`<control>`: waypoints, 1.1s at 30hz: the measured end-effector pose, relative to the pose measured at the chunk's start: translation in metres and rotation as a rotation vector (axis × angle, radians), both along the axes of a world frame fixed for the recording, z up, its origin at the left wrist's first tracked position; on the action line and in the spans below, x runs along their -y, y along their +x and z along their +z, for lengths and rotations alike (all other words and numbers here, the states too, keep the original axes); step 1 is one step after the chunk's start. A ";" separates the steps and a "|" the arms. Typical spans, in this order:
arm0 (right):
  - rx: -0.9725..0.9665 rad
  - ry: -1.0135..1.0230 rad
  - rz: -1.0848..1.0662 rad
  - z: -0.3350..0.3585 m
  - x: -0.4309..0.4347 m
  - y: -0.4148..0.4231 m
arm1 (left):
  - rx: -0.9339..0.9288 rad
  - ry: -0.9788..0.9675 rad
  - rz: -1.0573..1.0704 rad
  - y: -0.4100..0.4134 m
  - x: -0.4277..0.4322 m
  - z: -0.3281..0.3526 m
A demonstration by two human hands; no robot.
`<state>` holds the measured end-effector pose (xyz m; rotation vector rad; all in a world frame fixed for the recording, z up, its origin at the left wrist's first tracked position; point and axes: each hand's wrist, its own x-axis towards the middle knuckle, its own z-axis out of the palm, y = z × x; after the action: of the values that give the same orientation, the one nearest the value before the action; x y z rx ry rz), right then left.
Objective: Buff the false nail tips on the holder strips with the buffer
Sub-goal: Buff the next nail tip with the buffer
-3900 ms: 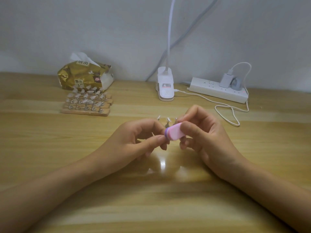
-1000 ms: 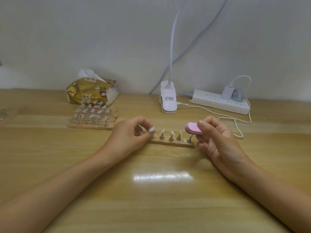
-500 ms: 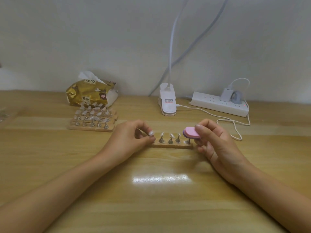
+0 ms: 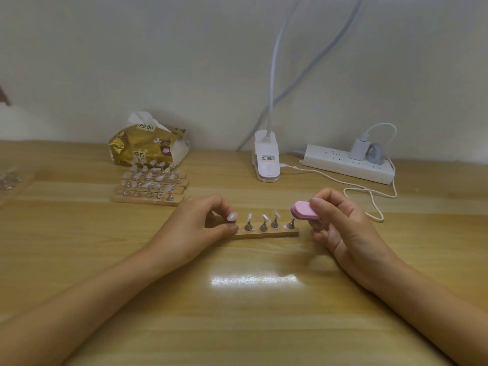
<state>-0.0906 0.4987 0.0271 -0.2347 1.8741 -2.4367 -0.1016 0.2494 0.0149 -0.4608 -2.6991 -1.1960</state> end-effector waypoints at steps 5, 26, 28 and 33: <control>-0.003 0.002 0.001 0.000 0.000 0.000 | 0.045 0.035 -0.036 0.000 0.001 0.004; -0.004 -0.017 -0.007 0.000 0.002 0.000 | 0.083 -0.054 0.012 0.005 -0.006 0.009; -0.005 -0.019 -0.007 0.001 0.001 0.000 | 0.101 -0.080 -0.005 0.004 -0.005 0.013; 0.000 -0.018 -0.002 0.000 0.001 0.000 | 0.144 -0.079 -0.051 0.004 -0.001 0.017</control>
<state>-0.0901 0.4979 0.0275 -0.2339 1.8538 -2.4557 -0.0977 0.2503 0.0316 -0.4747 -2.8820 -1.1821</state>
